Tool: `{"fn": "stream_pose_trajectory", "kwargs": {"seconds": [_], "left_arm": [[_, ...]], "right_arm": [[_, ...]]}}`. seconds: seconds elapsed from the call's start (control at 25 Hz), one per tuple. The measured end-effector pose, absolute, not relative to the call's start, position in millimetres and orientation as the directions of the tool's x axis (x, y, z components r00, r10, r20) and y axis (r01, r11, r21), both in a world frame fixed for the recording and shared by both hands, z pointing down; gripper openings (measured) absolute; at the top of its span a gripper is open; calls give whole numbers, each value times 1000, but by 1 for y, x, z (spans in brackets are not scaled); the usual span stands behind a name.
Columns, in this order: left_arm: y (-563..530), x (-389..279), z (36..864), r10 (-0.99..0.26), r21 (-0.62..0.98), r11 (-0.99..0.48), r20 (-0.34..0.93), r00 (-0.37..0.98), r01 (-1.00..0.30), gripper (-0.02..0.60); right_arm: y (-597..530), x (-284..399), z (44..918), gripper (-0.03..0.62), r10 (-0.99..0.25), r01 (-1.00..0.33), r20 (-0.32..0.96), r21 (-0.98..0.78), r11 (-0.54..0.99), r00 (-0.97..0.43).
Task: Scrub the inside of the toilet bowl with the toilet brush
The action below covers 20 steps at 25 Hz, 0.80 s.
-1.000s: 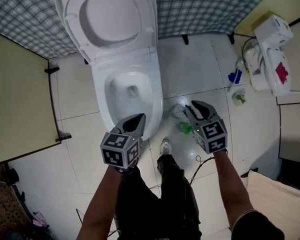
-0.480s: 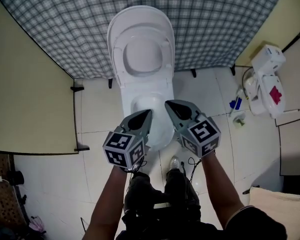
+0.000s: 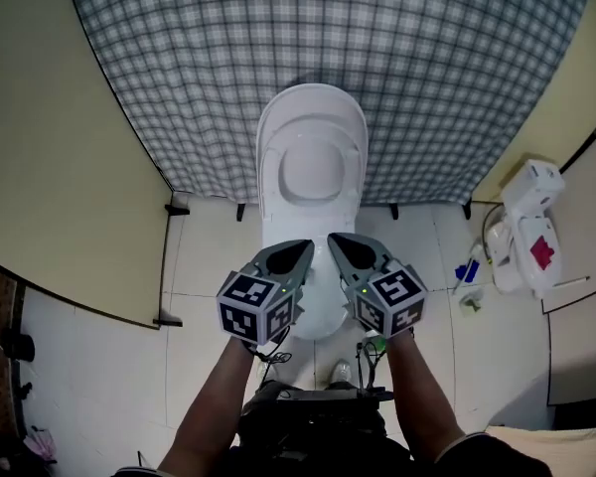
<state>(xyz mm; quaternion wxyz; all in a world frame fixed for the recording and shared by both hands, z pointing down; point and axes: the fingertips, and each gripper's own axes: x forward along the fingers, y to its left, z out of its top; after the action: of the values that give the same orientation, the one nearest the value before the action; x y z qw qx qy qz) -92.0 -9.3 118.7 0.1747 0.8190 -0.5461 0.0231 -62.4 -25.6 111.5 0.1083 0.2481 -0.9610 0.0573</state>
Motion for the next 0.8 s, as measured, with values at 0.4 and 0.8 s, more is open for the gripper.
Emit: {"fn": "stream_pose_trajectory", "kwargs": {"seconds": [0.4,0.8], "left_arm": [[-18,-90,94,-879,226,-380,215,426,-897,8],[-19,-85,101,-871,226,-391,222,438,-892,8]], "right_arm": [[-31,-60,101,3,-475,-503,227,-82,861,-850],[-31,-57,101,5,-486,-512,226,-74,856,-844]]}}
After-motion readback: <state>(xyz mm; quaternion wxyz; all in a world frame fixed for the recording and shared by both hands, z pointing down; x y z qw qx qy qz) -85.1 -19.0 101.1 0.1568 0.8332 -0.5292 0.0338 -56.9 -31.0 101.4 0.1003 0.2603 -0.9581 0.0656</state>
